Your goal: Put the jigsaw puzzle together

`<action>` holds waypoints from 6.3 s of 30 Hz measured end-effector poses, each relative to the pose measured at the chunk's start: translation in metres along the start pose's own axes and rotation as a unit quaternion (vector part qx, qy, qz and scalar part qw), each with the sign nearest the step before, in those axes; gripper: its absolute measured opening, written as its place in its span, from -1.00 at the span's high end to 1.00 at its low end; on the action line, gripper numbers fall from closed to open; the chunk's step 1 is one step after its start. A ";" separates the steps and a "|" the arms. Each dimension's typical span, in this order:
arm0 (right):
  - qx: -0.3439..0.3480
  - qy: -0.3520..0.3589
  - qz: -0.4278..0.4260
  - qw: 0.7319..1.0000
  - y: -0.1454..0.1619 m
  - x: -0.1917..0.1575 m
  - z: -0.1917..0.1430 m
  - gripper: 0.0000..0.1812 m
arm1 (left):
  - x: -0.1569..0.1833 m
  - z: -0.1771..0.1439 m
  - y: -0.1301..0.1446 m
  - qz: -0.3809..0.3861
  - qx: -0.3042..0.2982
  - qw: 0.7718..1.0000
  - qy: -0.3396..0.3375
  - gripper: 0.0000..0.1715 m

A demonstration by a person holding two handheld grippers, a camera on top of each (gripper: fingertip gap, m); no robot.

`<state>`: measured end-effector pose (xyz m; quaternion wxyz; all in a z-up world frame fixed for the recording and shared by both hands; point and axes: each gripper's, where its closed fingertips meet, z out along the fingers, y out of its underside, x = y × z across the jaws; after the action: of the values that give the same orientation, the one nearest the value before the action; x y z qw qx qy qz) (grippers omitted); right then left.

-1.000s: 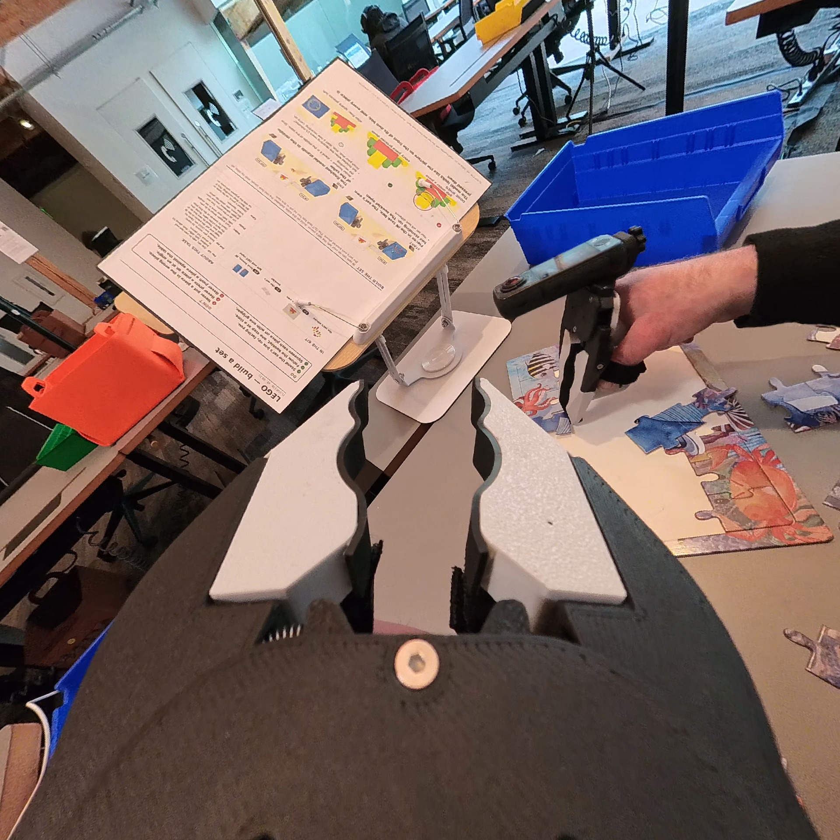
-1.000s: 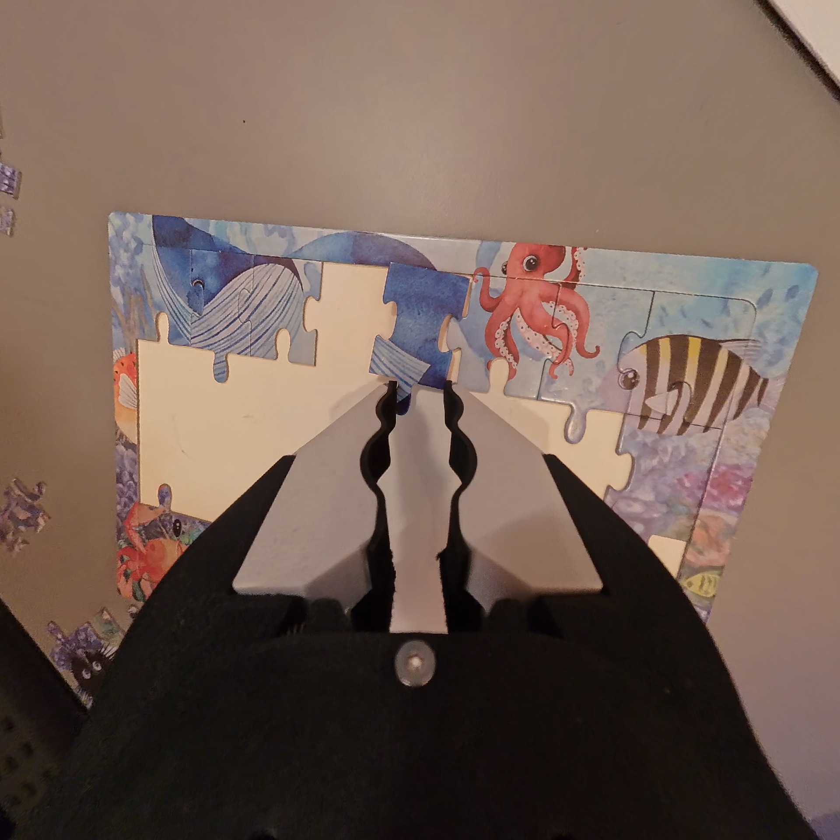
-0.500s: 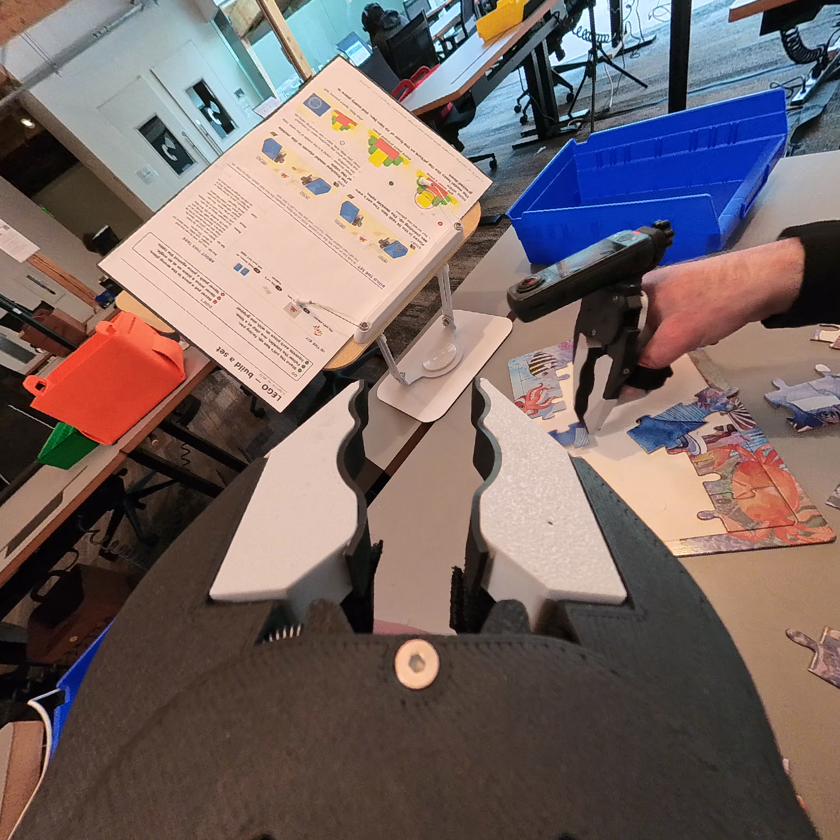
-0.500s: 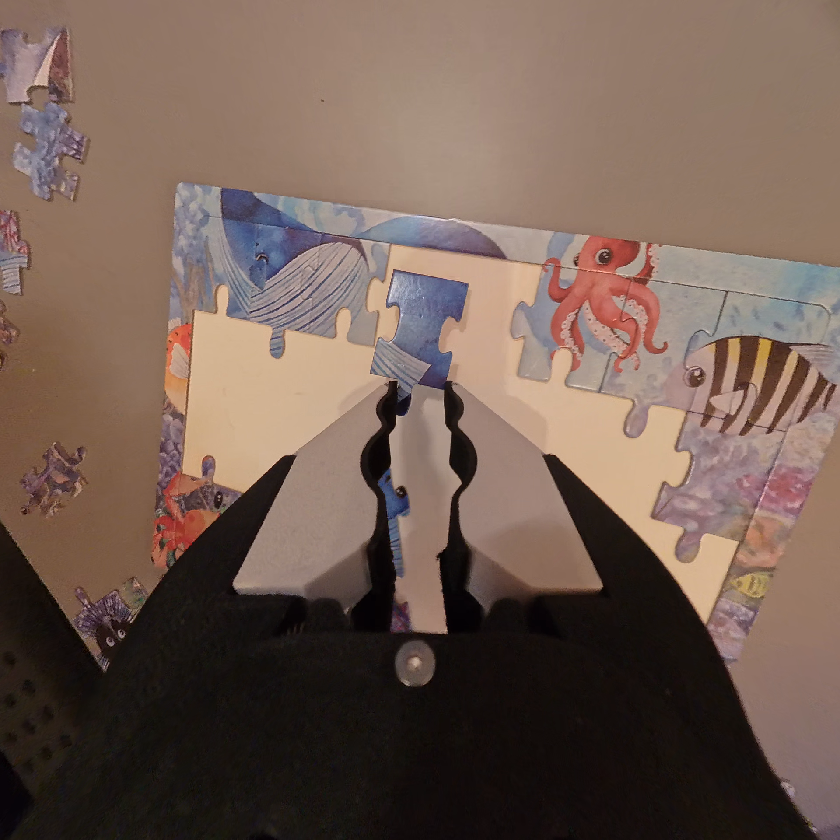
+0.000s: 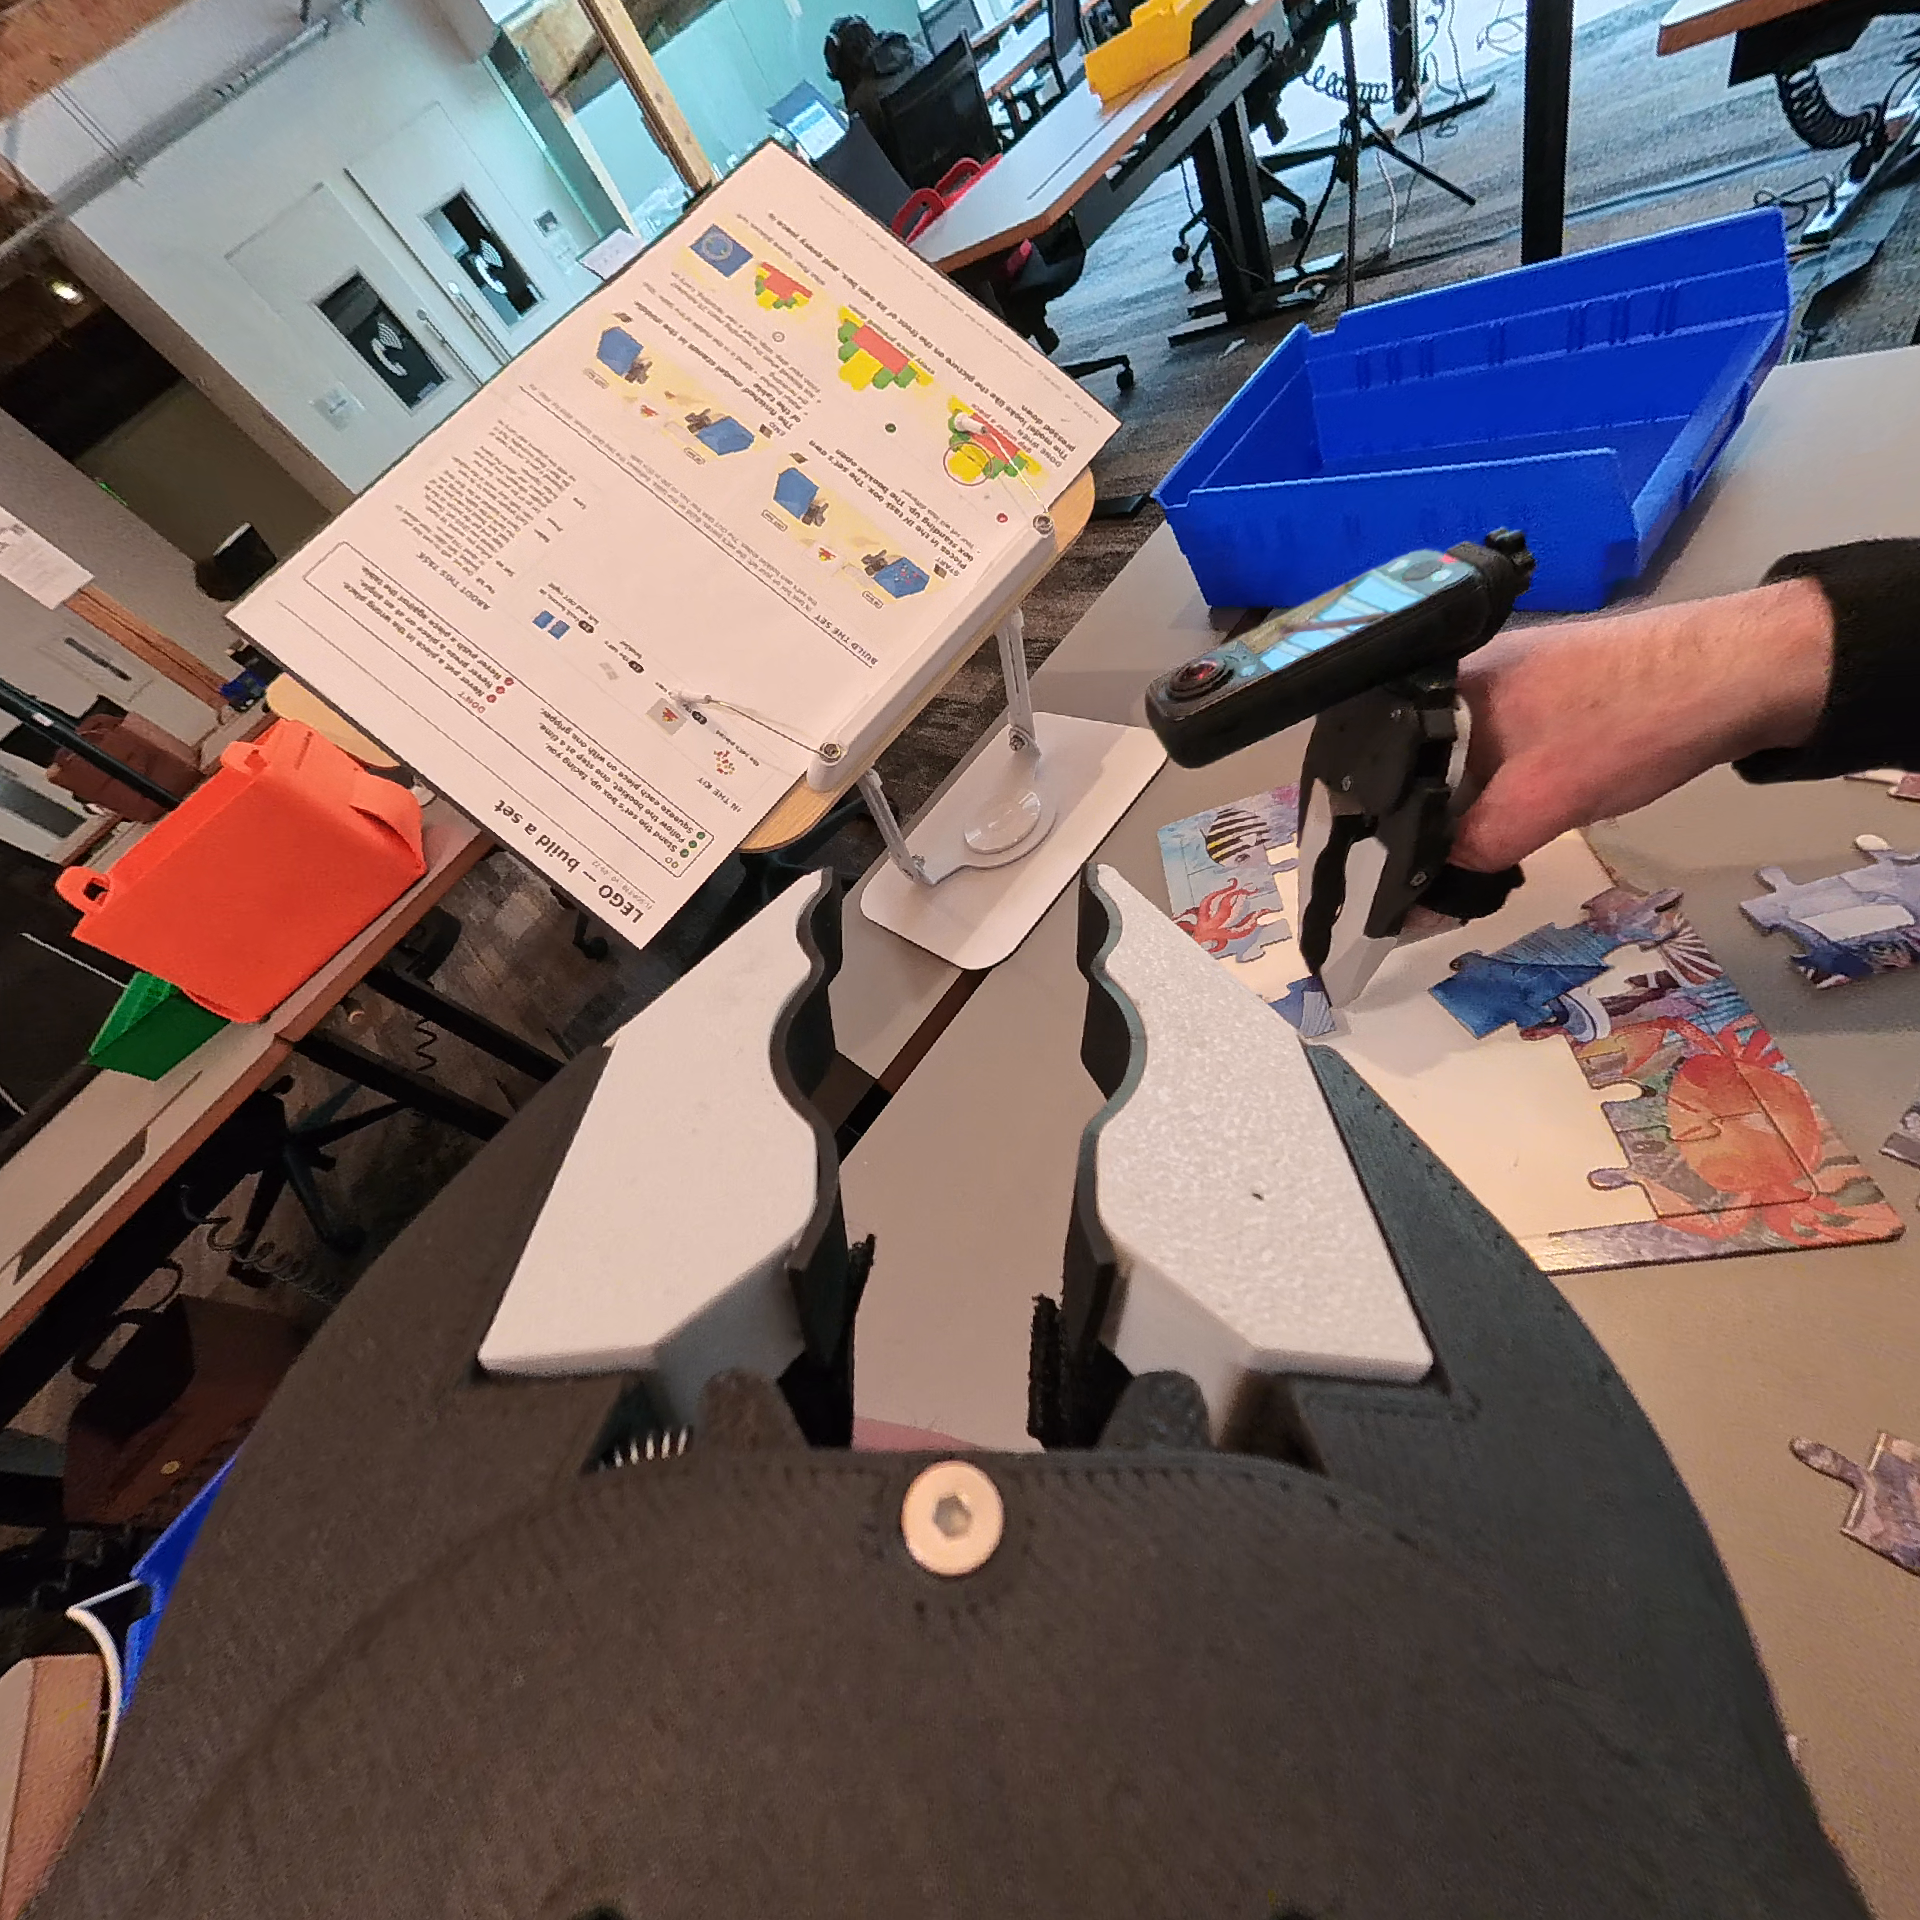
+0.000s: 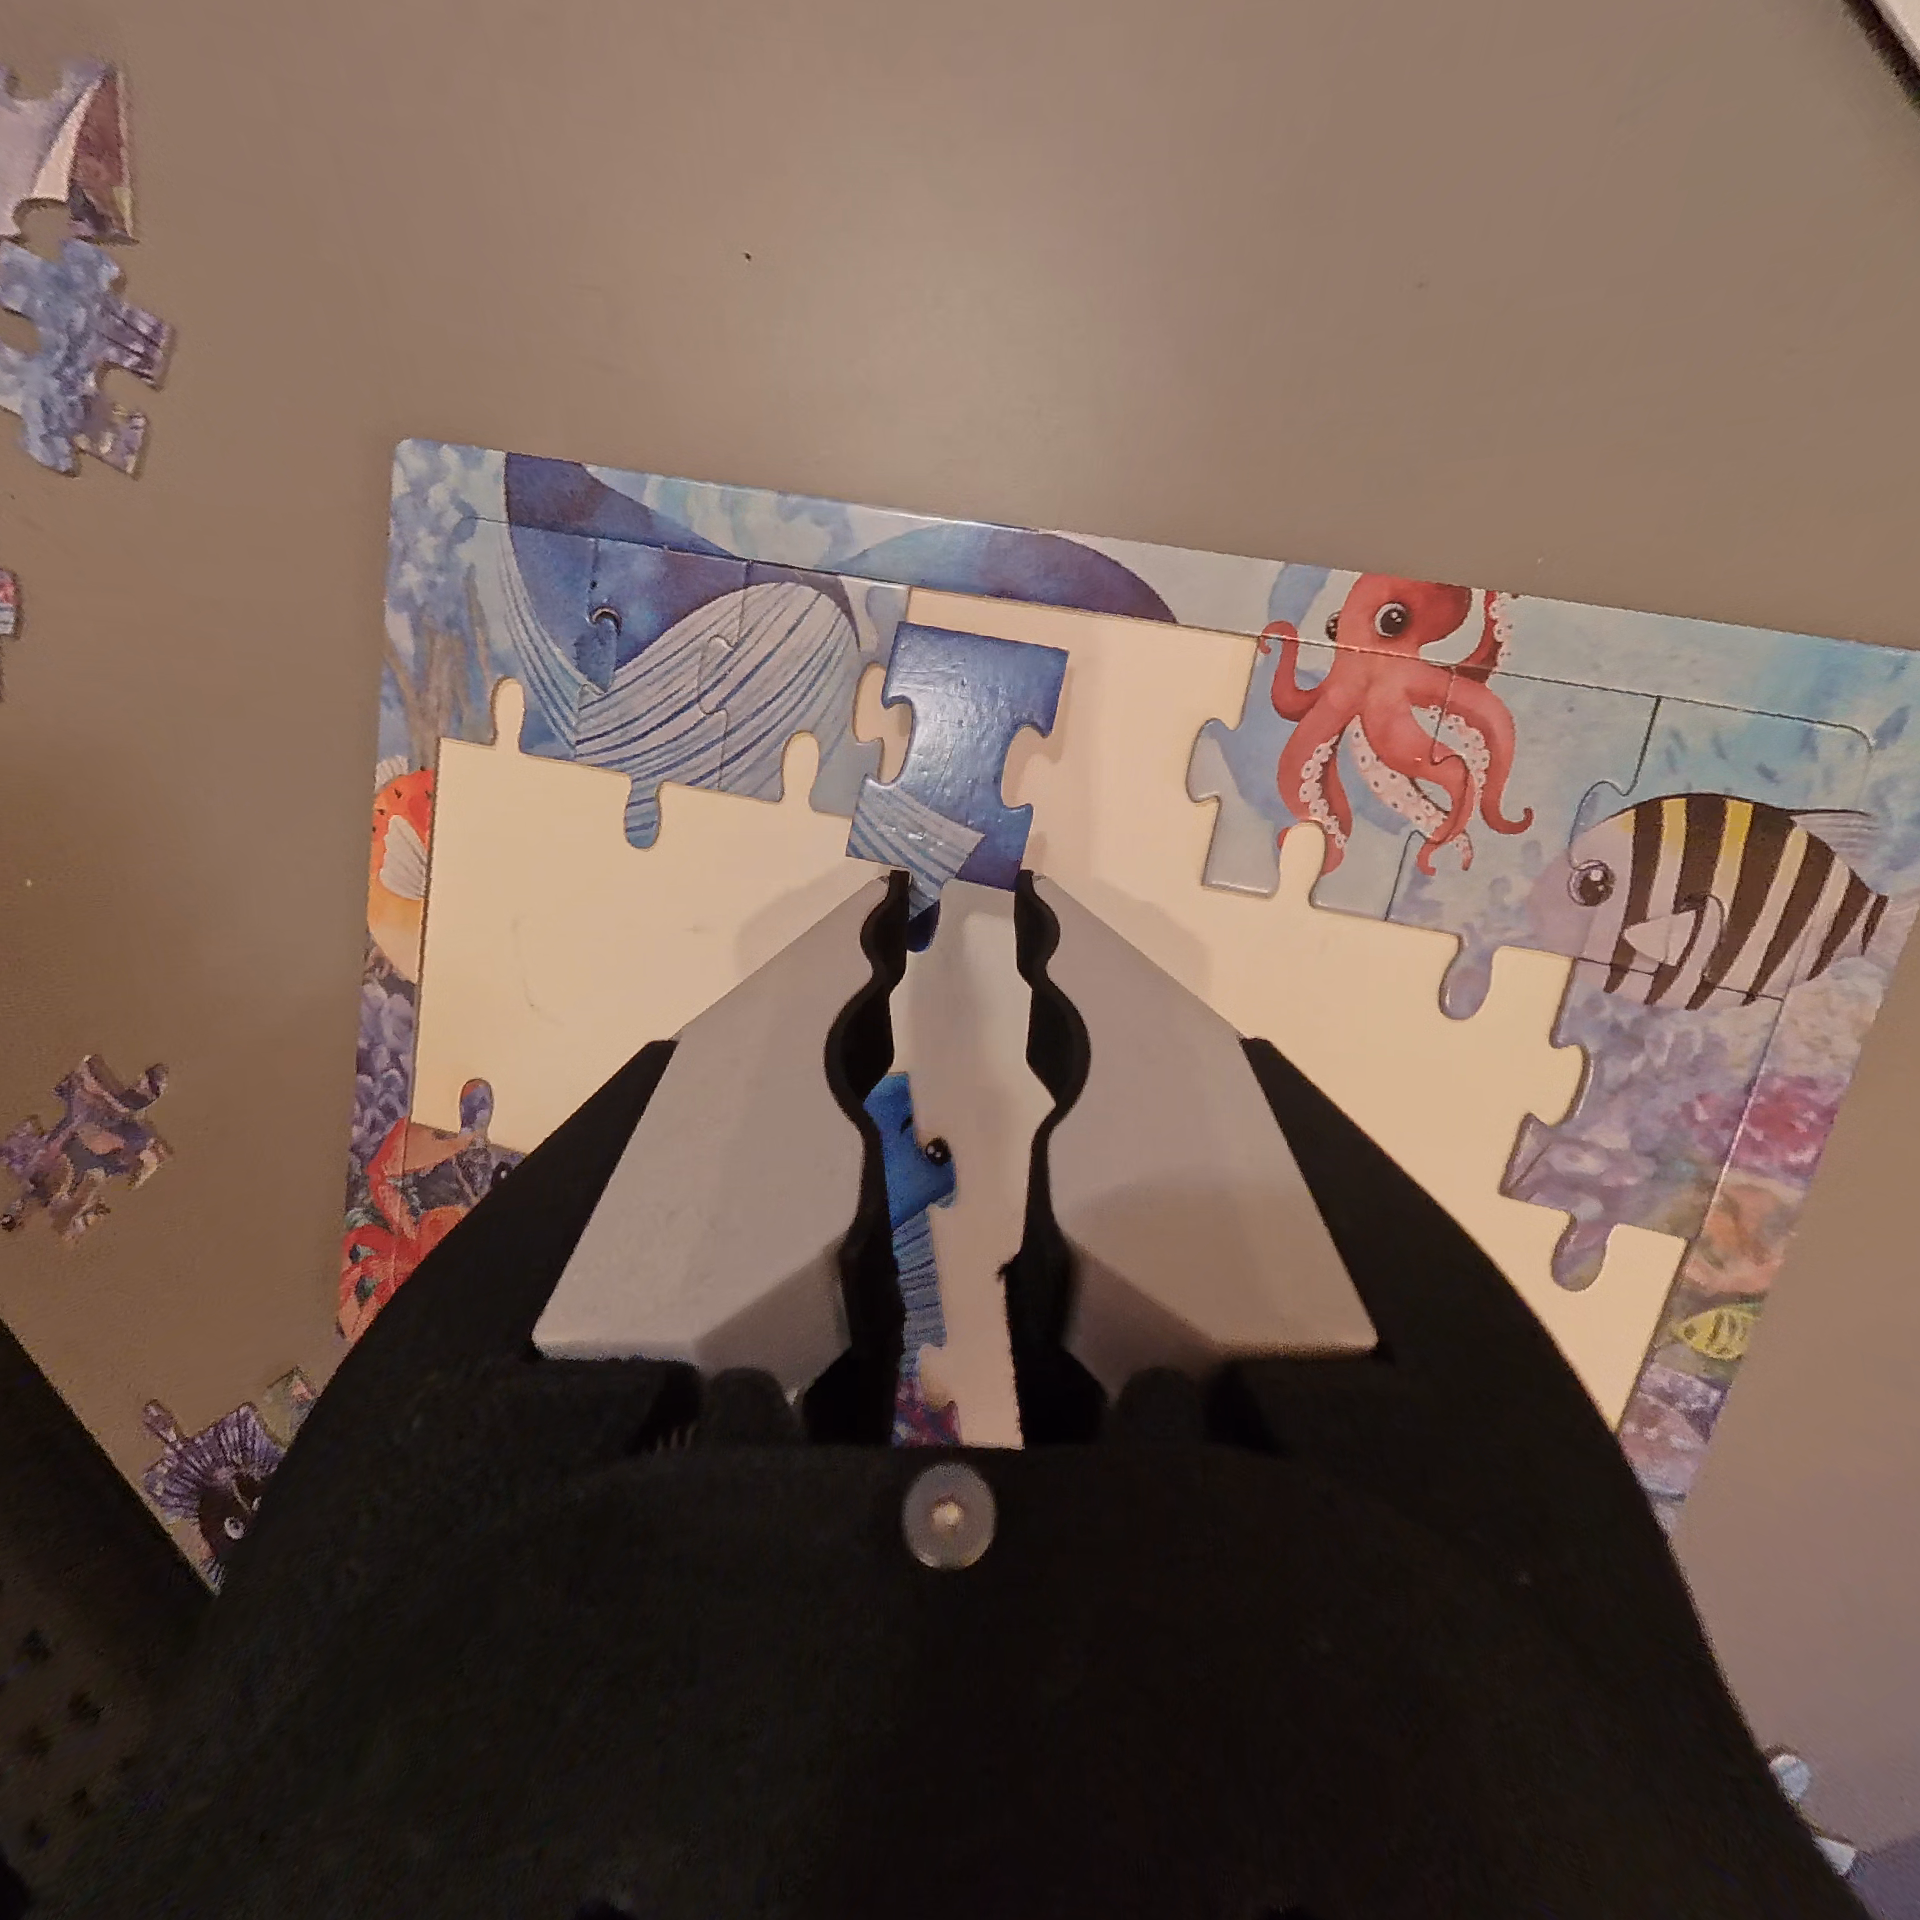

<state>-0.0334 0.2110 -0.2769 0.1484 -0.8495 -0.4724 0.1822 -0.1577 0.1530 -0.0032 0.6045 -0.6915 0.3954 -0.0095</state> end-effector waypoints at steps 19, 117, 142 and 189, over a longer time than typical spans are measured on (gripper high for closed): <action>-0.025 0.008 -0.011 1.000 -0.004 0.003 0.010 0.80 | 0.000 0.000 0.000 0.000 0.001 1.000 0.000 0.49; -0.043 -0.021 -0.121 0.991 0.035 -0.095 -0.012 0.81 | 0.001 -0.003 -0.004 0.001 0.008 1.000 0.000 0.49; -0.142 0.037 -0.307 0.940 0.035 -0.069 -0.020 0.81 | -0.001 -0.003 -0.002 0.000 0.006 1.000 -0.001 0.49; -0.173 0.023 -0.245 0.954 0.079 -0.017 -0.040 0.54 | 0.004 0.002 -0.002 0.003 0.001 1.000 0.007 0.49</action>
<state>0.0353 0.1527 -0.2717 0.0499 -0.7239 -0.6871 0.0364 -0.1531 0.1525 -0.0041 0.6025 -0.6894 0.4020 -0.0129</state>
